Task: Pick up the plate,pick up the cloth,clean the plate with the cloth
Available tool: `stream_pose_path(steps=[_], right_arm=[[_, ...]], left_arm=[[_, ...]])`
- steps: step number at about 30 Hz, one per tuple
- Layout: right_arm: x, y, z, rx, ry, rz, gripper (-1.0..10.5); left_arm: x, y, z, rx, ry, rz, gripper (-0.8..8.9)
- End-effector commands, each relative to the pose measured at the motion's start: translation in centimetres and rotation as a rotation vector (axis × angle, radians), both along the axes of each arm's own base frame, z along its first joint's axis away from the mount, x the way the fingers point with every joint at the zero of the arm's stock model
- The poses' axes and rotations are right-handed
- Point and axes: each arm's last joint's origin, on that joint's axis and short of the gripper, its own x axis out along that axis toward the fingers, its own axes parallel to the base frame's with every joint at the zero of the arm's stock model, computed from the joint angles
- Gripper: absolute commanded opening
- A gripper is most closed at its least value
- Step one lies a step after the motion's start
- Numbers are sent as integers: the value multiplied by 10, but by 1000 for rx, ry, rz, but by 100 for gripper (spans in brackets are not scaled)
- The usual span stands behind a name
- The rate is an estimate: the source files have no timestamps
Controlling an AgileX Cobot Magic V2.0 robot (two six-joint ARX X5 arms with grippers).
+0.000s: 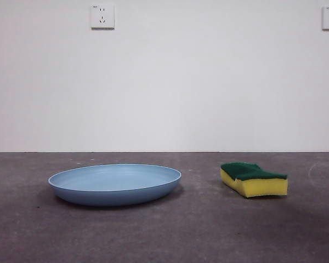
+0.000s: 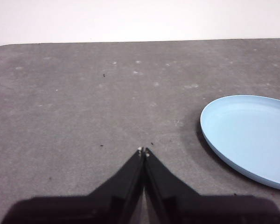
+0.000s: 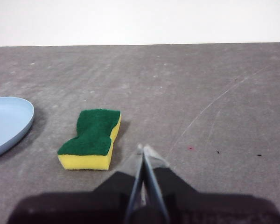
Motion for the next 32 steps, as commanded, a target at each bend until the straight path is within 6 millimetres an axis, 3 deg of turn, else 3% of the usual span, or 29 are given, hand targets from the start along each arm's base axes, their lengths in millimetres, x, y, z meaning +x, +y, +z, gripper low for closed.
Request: stream_pose_path(steps=[1,8,15,25,32], right_arm=[[1,0,-5,10,18,-5,-16],[0,0,-3,130,36,-25,-16],[0,0,19,316,55,-44,-17],[15,3,71,336,133,2,-16],[40,9,107,344,315,119,-16]], left_arm=[[1,0,-4,0,5,5,-2],[1,0,-4,-63,14,16,-8],[-1,0,4,-187,56,28,-8],[5,-4,51,-209,117,-90,-8],[26,-8,91,-204,246,-158,-8]])
